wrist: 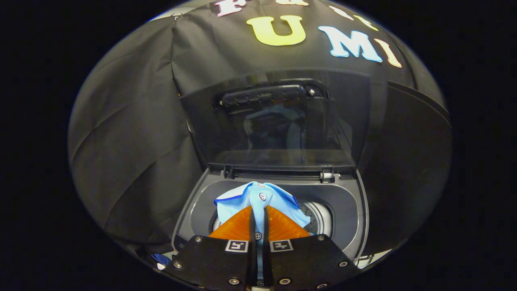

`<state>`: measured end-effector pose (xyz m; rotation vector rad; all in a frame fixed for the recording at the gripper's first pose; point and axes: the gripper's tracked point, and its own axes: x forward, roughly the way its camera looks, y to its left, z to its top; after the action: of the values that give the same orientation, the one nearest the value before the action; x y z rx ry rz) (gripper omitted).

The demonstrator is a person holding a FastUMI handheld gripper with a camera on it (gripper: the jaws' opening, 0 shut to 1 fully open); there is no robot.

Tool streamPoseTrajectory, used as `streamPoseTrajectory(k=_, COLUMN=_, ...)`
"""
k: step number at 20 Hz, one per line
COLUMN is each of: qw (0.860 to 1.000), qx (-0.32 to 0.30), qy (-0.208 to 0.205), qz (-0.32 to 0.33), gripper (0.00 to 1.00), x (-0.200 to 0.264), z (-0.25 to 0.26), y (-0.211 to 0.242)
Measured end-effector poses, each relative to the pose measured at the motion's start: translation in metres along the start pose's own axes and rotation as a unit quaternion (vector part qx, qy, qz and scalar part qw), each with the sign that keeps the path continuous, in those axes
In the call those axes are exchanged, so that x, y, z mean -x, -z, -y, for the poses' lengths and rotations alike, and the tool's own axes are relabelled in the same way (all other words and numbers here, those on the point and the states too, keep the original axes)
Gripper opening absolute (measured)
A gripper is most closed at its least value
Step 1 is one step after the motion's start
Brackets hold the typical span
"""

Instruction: Put the clothes into the washing machine and then close the washing machine lid.

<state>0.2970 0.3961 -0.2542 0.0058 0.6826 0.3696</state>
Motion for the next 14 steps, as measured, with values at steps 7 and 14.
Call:
streamPoseTrajectory(k=7, qw=0.999, qx=0.014, qy=0.019, qz=-0.024, gripper=0.48, x=-0.003, z=0.008, y=0.023)
streamPoseTrajectory(k=14, qw=0.998, qx=0.044, qy=0.037, qz=-0.018, gripper=0.95, x=-0.003, z=0.011, y=0.031)
